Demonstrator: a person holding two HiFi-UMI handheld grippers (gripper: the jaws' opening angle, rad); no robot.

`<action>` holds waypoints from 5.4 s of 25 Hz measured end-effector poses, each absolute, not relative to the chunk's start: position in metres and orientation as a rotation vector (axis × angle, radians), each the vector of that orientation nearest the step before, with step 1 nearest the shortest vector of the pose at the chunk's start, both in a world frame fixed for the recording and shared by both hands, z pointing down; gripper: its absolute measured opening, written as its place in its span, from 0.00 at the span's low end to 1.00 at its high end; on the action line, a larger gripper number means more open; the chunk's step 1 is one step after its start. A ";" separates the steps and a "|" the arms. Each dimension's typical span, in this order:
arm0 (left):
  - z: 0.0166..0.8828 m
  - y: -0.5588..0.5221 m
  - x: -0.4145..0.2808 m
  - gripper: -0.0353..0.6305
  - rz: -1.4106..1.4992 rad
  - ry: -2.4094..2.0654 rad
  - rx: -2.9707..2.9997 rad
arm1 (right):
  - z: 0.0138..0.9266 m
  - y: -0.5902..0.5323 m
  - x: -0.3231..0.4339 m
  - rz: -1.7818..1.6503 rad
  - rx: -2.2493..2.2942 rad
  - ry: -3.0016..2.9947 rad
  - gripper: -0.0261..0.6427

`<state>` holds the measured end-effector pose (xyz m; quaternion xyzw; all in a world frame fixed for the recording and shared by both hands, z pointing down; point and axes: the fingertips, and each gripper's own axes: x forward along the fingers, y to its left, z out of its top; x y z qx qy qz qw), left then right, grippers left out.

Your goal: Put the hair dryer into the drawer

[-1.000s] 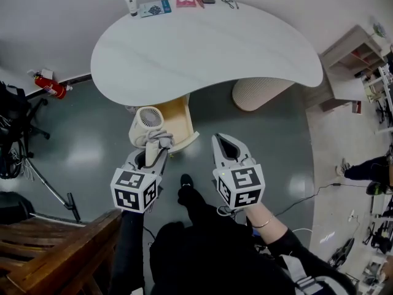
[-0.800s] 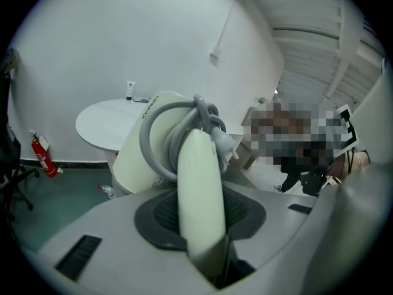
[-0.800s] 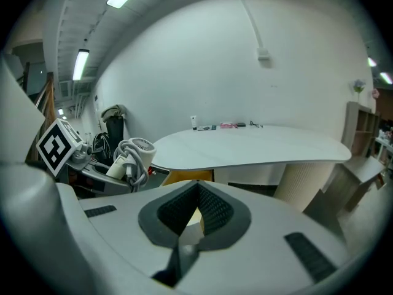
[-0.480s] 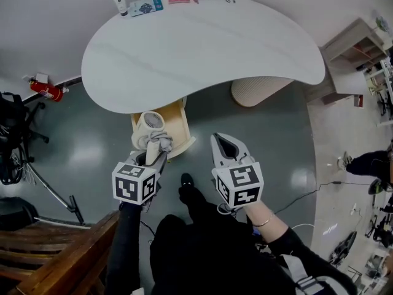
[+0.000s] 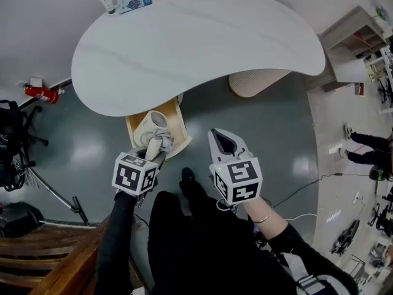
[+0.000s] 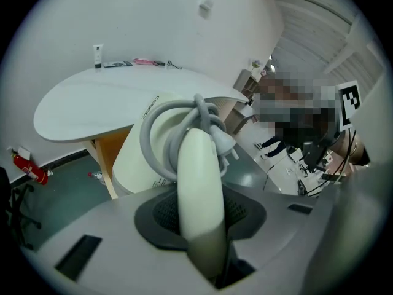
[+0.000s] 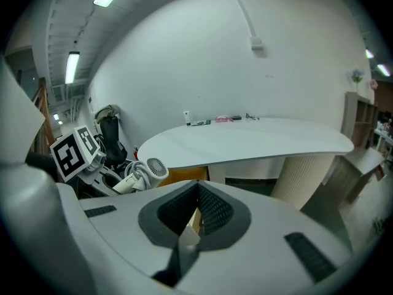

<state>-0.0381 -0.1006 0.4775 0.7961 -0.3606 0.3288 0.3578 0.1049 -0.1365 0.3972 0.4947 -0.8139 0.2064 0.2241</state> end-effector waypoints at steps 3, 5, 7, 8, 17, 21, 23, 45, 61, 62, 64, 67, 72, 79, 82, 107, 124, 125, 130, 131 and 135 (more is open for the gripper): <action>0.484 -0.102 -0.037 0.24 0.901 -0.875 2.048 | 0.403 -0.139 0.105 0.581 1.355 -2.238 0.04; 0.488 -0.104 -0.038 0.24 0.945 -0.848 2.048 | 0.406 -0.141 0.103 0.584 1.340 -2.229 0.04; 0.492 -0.108 -0.040 0.24 0.974 -0.825 2.041 | 0.409 -0.145 0.100 0.587 1.326 -2.218 0.04; 0.495 -0.109 -0.041 0.24 0.988 -0.814 2.036 | 0.410 -0.146 0.098 0.592 1.322 -2.215 0.04; 0.531 -0.110 -0.056 0.24 1.224 -0.623 1.963 | 0.433 -0.153 0.082 0.671 1.293 -2.199 0.04; 0.547 -0.117 -0.064 0.24 1.327 -0.563 1.939 | 0.445 -0.156 0.079 0.695 1.285 -2.184 0.04; 0.555 -0.119 -0.069 0.24 1.368 -0.533 1.926 | 0.453 -0.158 0.073 0.709 1.272 -2.177 0.04; 0.626 -0.125 -0.080 0.24 1.632 -0.360 1.791 | 0.514 -0.169 0.052 0.799 1.060 -2.083 0.04; 0.658 -0.140 -0.061 0.24 1.787 -0.272 1.778 | 0.518 -0.177 0.050 0.775 1.010 -2.070 0.04; 0.660 -0.141 -0.062 0.24 1.807 -0.275 1.784 | 0.518 -0.178 0.050 0.778 1.013 -2.071 0.04; 0.663 -0.143 -0.062 0.24 1.840 -0.274 1.808 | 0.519 -0.179 0.050 0.783 1.022 -2.069 0.04; 0.670 -0.145 -0.059 0.24 1.868 -0.269 1.852 | 0.522 -0.178 0.052 0.796 1.033 -2.057 0.04; 0.673 -0.150 -0.060 0.24 1.857 -0.291 1.884 | 0.526 -0.177 0.047 0.798 1.021 -2.045 0.04; 0.676 -0.163 -0.051 0.24 1.861 -0.350 1.940 | 0.530 -0.181 0.046 0.775 0.992 -2.033 0.04; 0.678 -0.168 -0.049 0.24 1.835 -0.383 1.973 | 0.532 -0.182 0.040 0.772 0.981 -2.026 0.04; 0.689 -0.183 -0.037 0.24 1.597 -0.549 2.041 | 0.542 -0.183 0.033 0.753 0.972 -1.994 0.04; 0.687 -0.183 -0.040 0.27 1.607 -0.592 2.043 | 0.532 -0.187 0.025 0.702 0.967 -2.011 0.04; 0.686 -0.184 -0.040 0.27 1.611 -0.598 2.043 | 0.532 -0.188 0.025 0.700 0.968 -2.012 0.04; 0.680 -0.186 -0.044 0.32 1.591 -0.629 2.038 | 0.530 -0.190 0.028 0.694 0.975 -2.013 0.04; 0.678 -0.186 -0.045 0.33 1.591 -0.632 2.043 | 0.530 -0.190 0.029 0.695 0.978 -2.014 0.04; 0.670 -0.188 -0.045 0.34 1.595 -0.653 2.064 | 0.525 -0.191 0.030 0.689 0.985 -2.026 0.04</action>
